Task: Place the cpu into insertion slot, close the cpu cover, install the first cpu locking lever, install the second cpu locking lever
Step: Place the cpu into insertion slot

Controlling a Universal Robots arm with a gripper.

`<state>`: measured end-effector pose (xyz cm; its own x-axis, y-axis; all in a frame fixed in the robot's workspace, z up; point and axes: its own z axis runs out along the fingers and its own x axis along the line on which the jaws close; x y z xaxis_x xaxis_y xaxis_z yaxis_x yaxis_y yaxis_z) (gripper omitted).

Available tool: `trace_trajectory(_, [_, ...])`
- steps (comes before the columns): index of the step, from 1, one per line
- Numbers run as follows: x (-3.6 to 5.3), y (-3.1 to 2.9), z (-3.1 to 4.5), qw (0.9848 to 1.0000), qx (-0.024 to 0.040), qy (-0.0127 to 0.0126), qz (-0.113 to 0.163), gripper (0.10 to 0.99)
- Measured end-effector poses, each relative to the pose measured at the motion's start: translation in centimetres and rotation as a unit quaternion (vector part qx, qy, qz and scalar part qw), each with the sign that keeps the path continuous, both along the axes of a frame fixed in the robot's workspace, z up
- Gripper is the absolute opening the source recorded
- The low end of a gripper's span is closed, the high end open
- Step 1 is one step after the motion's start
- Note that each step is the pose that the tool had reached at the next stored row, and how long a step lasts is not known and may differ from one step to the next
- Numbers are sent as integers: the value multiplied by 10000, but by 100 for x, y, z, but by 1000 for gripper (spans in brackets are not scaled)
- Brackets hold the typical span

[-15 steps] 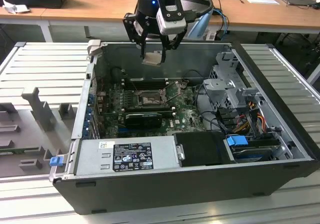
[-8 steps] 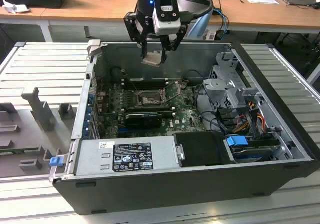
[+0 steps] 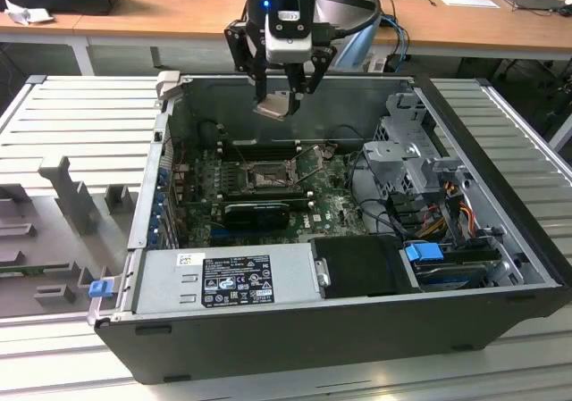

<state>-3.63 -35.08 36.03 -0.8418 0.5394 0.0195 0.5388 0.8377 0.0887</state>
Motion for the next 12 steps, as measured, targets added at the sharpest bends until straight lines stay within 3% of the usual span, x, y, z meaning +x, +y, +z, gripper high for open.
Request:
trace_trajectory(5, [0,0,-5,9985,0,0,-540,529])
trace_trajectory(9, [0,0,-10,9959,0,0,-904,529])
trace_trajectory(10, [0,0,-12,9951,0,-1,-992,529])
trace_trajectory(12, [0,0,-17,9916,0,0,-1295,529])
